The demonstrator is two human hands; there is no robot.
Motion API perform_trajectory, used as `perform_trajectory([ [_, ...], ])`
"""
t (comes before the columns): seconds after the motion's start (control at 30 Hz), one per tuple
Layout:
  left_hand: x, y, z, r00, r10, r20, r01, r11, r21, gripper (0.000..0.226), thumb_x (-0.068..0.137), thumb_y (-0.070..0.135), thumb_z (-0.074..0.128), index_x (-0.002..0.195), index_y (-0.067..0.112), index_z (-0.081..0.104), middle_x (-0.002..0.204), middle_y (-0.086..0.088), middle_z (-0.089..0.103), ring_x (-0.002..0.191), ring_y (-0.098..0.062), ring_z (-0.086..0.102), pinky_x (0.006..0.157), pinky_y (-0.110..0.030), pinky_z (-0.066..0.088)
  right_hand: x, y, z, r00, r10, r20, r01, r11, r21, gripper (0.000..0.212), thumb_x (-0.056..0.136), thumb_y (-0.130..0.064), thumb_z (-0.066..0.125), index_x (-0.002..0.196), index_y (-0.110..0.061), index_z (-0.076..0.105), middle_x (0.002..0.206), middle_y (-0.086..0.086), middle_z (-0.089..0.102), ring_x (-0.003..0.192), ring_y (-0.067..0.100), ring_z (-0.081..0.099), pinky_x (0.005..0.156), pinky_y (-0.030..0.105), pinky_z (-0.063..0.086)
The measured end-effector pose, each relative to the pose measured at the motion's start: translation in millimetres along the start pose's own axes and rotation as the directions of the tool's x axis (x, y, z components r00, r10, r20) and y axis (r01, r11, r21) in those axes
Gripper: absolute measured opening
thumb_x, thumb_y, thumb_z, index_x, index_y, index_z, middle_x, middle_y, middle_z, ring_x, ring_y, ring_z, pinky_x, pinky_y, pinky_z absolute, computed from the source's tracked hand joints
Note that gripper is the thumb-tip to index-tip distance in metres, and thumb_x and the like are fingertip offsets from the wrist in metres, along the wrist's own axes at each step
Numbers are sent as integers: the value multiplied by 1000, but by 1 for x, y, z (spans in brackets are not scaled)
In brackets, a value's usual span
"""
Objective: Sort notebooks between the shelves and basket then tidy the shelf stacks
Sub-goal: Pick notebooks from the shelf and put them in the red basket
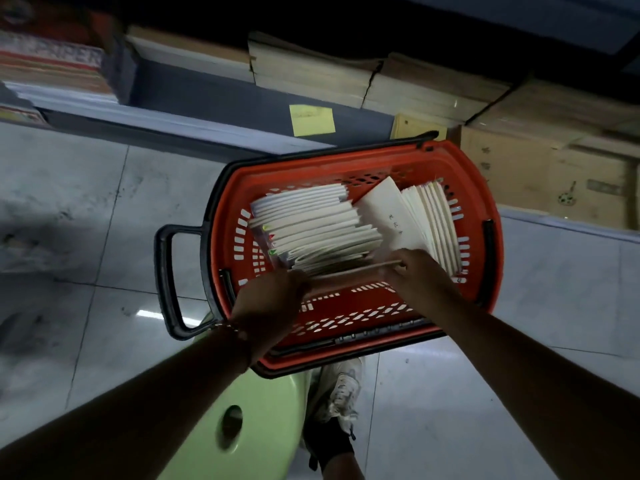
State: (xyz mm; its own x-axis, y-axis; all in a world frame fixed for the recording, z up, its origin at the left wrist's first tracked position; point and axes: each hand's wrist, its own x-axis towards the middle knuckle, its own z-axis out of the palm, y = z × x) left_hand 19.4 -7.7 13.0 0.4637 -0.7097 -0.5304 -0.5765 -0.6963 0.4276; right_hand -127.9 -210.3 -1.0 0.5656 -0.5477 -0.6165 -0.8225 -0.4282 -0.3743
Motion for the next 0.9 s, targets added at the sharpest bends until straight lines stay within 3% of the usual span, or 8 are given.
perform_trajectory([
  [0.1,-19,0,-68,993,97,72,-77,967,-241,24,102,39,44,104,27,65,96,6,65,80,-11,66,72,-34,58,-24,-31,-49,988,88,124,-133,895,426,46,90,-39,68,132,-21,57,126,-4,60,110,15,59,88,32,50],
  [0.2,-47,0,-140,992,115,57,-70,858,-509,35,87,69,51,93,40,68,89,17,70,96,-17,68,89,-40,55,-56,-66,-97,980,14,197,-142,746,651,43,88,-19,72,129,-23,60,127,-9,62,105,8,63,75,20,51],
  [0.33,-96,25,-229,975,215,-57,-217,868,-447,20,103,43,47,87,40,59,85,26,65,83,3,63,70,-12,47,-101,-118,-155,988,-57,141,-61,704,708,34,84,-17,75,116,-24,65,110,-12,72,106,8,66,88,25,48],
  [0.43,-127,34,-289,965,240,-109,-260,804,-534,23,101,39,49,88,22,58,85,3,65,84,-16,68,76,-35,58,-142,-157,-193,986,-110,123,-13,694,720,42,83,-17,75,123,-25,63,117,-8,71,114,13,63,101,35,45],
  [0.5,-149,44,-329,967,205,-152,-254,726,-639,32,99,34,52,93,2,51,84,-5,62,81,-16,70,71,-34,60,-177,-184,-214,980,-151,130,7,681,733,41,85,-19,74,123,-30,63,118,-7,71,113,13,65,100,35,47],
  [0.7,-239,90,-436,930,55,-363,-332,551,-766,22,101,31,54,102,9,58,88,2,66,80,-17,68,68,-37,61,-299,-261,-249,997,-83,-1,43,502,864,33,88,-17,72,121,-19,67,114,0,74,108,20,69,101,44,50],
  [0.8,-279,107,-469,973,72,-218,-228,422,-877,37,92,43,59,119,18,63,113,0,71,102,-22,69,84,-50,58,-352,-292,-267,994,-78,-82,104,358,928,33,91,-14,67,124,-15,66,117,3,73,110,22,68,102,44,49],
  [0.9,-313,118,-471,985,174,-1,-83,462,-883,36,86,42,67,119,28,68,116,4,73,103,-19,71,84,-41,56,-384,-313,-286,989,-65,-130,141,214,967,33,93,-12,65,126,-12,64,117,7,72,109,25,69,96,44,51],
])
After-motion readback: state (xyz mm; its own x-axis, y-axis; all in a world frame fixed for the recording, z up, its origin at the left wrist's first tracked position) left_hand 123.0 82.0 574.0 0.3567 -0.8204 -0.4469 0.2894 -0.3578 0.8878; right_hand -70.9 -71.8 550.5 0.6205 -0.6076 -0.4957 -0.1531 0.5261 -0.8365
